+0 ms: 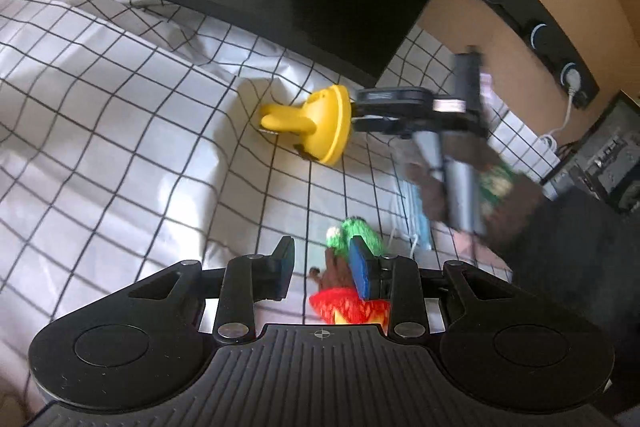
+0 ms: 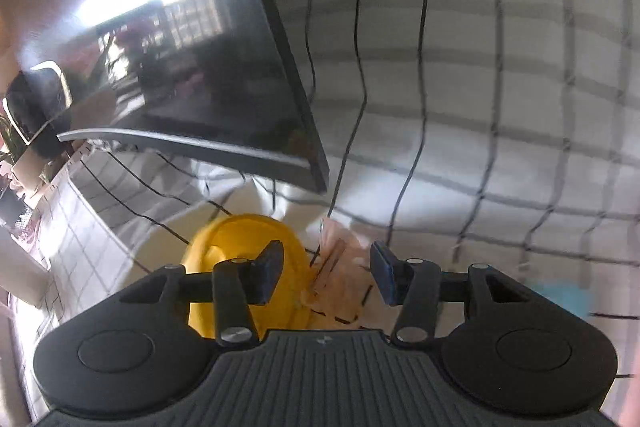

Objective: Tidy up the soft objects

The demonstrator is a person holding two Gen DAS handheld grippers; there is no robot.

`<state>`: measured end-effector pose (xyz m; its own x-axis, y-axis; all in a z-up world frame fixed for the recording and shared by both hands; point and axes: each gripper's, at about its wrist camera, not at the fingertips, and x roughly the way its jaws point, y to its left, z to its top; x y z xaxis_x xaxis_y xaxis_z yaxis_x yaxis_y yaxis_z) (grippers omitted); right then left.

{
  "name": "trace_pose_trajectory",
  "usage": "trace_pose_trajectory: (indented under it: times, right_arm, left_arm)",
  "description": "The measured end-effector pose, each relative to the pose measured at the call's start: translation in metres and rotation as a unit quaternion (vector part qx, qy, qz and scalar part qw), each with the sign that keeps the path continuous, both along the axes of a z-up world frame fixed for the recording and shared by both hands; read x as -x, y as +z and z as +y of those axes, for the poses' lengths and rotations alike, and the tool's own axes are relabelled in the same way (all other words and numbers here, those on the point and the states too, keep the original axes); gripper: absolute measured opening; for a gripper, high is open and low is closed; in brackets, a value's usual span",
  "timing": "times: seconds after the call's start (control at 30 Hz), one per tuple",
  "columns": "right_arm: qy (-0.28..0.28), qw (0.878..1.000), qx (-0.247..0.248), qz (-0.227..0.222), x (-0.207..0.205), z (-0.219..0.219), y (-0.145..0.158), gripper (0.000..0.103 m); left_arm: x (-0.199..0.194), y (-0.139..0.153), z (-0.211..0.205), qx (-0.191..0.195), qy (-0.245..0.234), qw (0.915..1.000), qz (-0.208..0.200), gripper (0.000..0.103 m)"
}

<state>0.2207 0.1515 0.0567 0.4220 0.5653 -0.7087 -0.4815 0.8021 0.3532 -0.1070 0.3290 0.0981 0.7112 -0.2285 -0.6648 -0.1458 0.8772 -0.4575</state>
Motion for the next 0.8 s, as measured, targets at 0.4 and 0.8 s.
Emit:
trace_pose_trajectory:
  times: [0.4,0.8]
  right_arm:
    - [0.023,1.0,0.02,-0.004,0.045,-0.032,0.019,0.012]
    - [-0.026,0.983,0.176,-0.048,0.209,-0.19,0.044,0.012]
  left_arm:
    - [-0.029,0.002,-0.049,0.035,-0.078,0.9963,-0.006,0.033]
    - [-0.155,-0.015,-0.151,-0.029,-0.082,0.996,0.022,0.033]
